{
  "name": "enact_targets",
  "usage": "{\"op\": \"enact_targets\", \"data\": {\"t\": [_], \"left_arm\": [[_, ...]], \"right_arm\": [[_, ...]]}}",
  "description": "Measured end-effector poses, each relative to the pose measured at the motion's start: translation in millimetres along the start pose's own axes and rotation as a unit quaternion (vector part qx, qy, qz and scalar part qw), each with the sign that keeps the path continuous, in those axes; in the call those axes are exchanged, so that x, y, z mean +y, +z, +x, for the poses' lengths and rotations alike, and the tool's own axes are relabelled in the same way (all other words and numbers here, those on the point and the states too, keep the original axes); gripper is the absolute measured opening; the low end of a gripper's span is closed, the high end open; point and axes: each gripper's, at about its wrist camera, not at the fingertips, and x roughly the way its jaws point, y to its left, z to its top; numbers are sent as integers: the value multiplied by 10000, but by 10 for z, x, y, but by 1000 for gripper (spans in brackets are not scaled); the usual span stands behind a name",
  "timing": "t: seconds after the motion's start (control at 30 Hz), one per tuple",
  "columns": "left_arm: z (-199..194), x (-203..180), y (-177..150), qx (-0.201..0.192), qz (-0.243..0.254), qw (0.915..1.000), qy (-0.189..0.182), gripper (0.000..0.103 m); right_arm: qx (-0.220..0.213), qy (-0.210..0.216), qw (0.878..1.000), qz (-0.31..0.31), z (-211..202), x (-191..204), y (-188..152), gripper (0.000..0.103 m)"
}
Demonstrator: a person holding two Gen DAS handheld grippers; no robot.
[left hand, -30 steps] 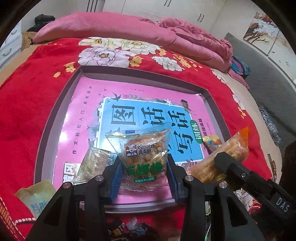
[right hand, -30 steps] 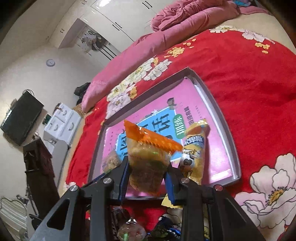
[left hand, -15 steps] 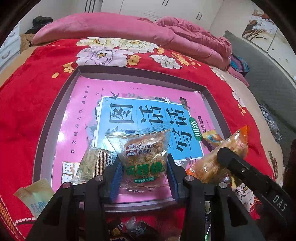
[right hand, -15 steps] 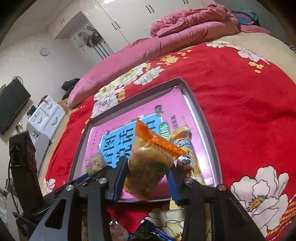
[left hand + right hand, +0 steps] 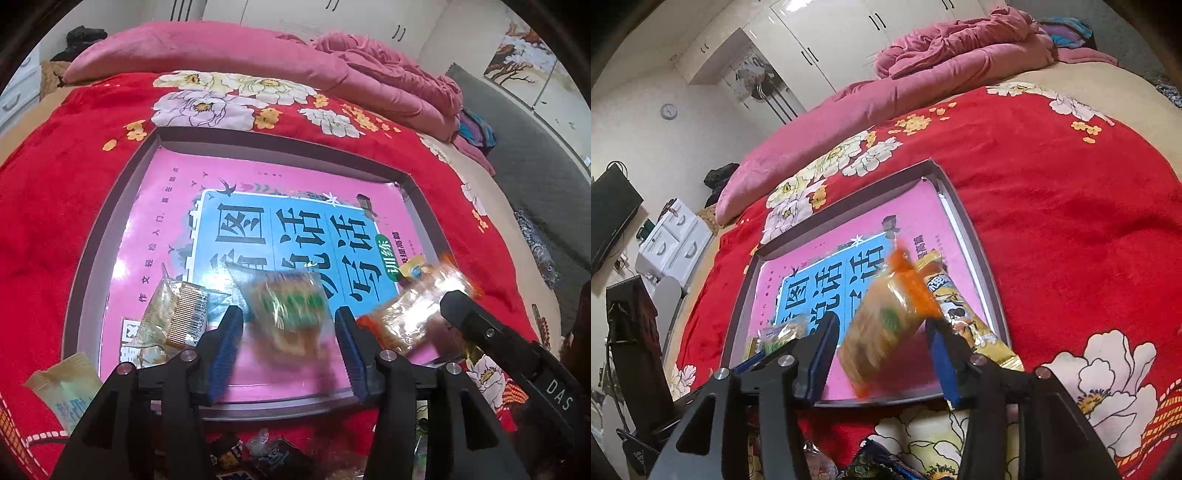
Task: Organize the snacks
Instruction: 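Open both tools to release the packets onto the tray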
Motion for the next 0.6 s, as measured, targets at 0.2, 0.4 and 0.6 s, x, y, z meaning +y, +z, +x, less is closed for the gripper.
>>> {"op": "enact_targets", "data": {"t": [0.2, 0.4, 0.6], "left_arm": [[-5, -8, -5, 5, 28, 10000, -14, 54], [-14, -12, -7, -4, 35, 10000, -45, 56], [-45, -26, -12, -50, 82, 9999, -70, 62]], "right_arm": [[-5, -13, 10000, -2, -15, -10, -3, 50], [-16, -1, 10000, -25, -14, -2, 2, 50], [35, 56, 9999, -80, -1, 23, 1, 55]]}}
